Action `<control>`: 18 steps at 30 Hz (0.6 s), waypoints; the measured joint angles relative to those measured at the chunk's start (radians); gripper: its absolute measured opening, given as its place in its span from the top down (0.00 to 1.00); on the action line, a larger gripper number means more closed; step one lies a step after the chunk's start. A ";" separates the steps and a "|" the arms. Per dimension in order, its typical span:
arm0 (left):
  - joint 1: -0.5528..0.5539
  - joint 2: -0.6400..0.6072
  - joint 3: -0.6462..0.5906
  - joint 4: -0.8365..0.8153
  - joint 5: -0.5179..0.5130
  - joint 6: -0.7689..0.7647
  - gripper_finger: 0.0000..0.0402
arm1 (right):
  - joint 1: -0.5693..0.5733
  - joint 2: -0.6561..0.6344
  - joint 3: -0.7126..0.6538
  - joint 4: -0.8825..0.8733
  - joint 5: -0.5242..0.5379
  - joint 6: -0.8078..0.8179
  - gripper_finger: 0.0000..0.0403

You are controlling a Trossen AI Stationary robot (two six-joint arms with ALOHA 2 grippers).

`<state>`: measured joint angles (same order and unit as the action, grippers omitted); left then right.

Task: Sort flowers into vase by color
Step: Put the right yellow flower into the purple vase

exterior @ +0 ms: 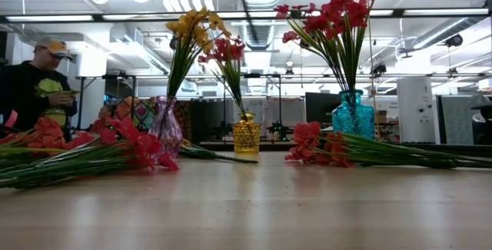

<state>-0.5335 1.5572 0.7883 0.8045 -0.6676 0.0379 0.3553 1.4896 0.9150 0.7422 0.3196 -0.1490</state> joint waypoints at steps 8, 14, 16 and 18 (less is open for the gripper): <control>0.000 -0.280 -0.001 -0.504 -0.226 -0.153 0.97 | -0.001 -0.169 0.000 -0.327 0.051 0.079 0.49; 0.015 -0.433 -0.042 -0.672 -0.346 -0.183 0.97 | -0.001 -0.208 -0.013 -0.416 0.050 0.114 0.49; 0.018 -0.471 -0.064 -0.686 -0.374 -0.183 0.97 | -0.001 -0.203 -0.018 -0.412 0.051 0.120 0.49; 0.025 -0.509 -0.091 -0.714 -0.400 -0.182 0.97 | -0.001 -0.200 -0.025 -0.418 0.063 0.128 0.49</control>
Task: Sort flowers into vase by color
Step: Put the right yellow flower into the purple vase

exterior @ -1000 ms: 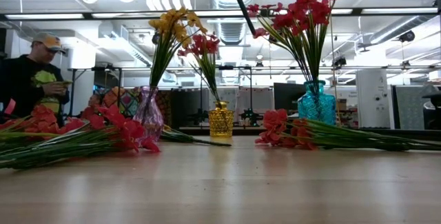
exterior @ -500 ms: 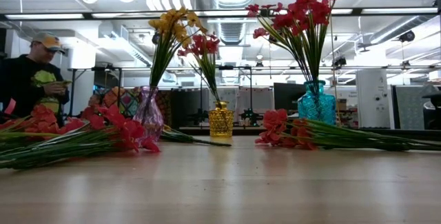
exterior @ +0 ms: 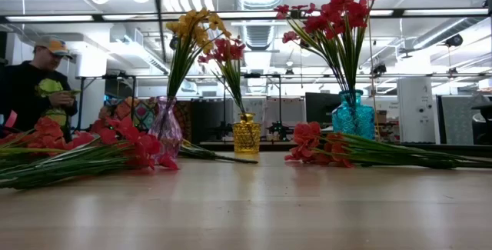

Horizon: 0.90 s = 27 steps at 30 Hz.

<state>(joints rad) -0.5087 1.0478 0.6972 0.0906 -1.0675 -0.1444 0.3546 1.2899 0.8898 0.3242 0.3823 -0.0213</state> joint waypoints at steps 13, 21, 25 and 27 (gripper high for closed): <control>0.107 -0.181 -0.147 -0.046 -0.023 -0.032 0.97 | -0.010 0.020 -0.011 0.017 0.040 0.003 0.49; 0.158 -0.180 -0.161 -0.021 -0.023 -0.018 0.97 | -0.018 0.022 -0.011 0.023 0.041 0.003 0.49; 0.188 -0.169 -0.160 -0.019 -0.023 -0.018 0.97 | -0.022 0.027 -0.011 0.024 0.041 0.003 0.49; 0.201 -0.163 -0.157 -0.014 -0.022 -0.018 0.97 | -0.026 0.029 -0.011 0.026 0.044 0.003 0.49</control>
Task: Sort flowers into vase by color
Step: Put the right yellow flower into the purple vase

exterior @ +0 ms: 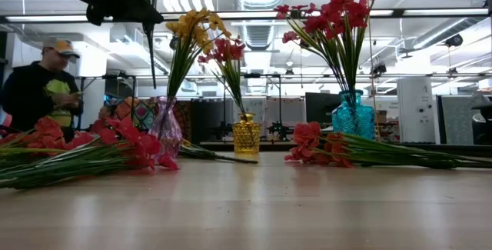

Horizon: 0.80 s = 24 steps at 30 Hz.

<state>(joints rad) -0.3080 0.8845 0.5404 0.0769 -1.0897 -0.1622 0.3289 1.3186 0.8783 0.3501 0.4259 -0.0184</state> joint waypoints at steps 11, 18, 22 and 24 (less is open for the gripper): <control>0.060 0.042 0.001 0.073 0.037 0.001 0.97 | -0.019 0.007 0.000 0.000 0.023 0.003 0.49; 0.068 0.080 0.001 0.073 0.036 -0.004 0.97 | -0.020 0.009 0.000 -0.001 0.022 0.004 0.49; 0.068 0.093 0.001 0.074 0.035 -0.006 0.97 | -0.020 0.009 0.000 -0.001 0.022 0.005 0.49; 0.068 0.096 0.001 0.079 0.034 -0.012 0.97 | -0.020 0.009 0.000 -0.001 0.022 0.006 0.49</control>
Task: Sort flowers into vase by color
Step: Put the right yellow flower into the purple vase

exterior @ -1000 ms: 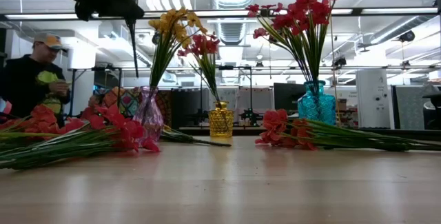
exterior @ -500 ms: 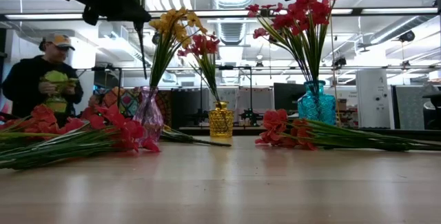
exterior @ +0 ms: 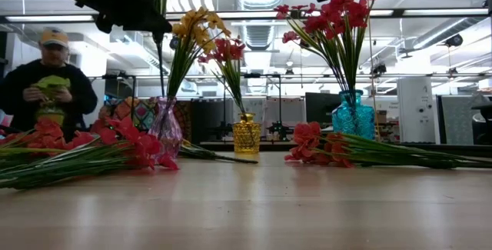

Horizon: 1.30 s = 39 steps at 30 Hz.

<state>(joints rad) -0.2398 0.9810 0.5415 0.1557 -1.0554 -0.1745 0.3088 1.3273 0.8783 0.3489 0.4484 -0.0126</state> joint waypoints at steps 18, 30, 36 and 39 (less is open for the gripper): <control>0.000 0.030 0.000 0.005 -0.002 -0.030 0.94 | 0.000 0.000 0.000 0.000 -0.002 0.002 0.49; 0.000 0.030 0.000 0.004 -0.001 -0.053 0.87 | 0.000 0.000 0.000 0.000 -0.002 0.006 0.49; 0.000 0.030 0.000 0.001 0.000 -0.053 0.75 | 0.001 0.000 0.000 0.000 -0.003 0.016 0.49; 0.000 0.028 0.000 -0.010 0.025 -0.053 0.68 | 0.001 0.000 0.000 0.000 -0.003 0.018 0.49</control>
<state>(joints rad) -0.2401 1.0088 0.5415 0.1461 -1.0300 -0.2279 0.3096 1.3274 0.8783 0.3489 0.4458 0.0054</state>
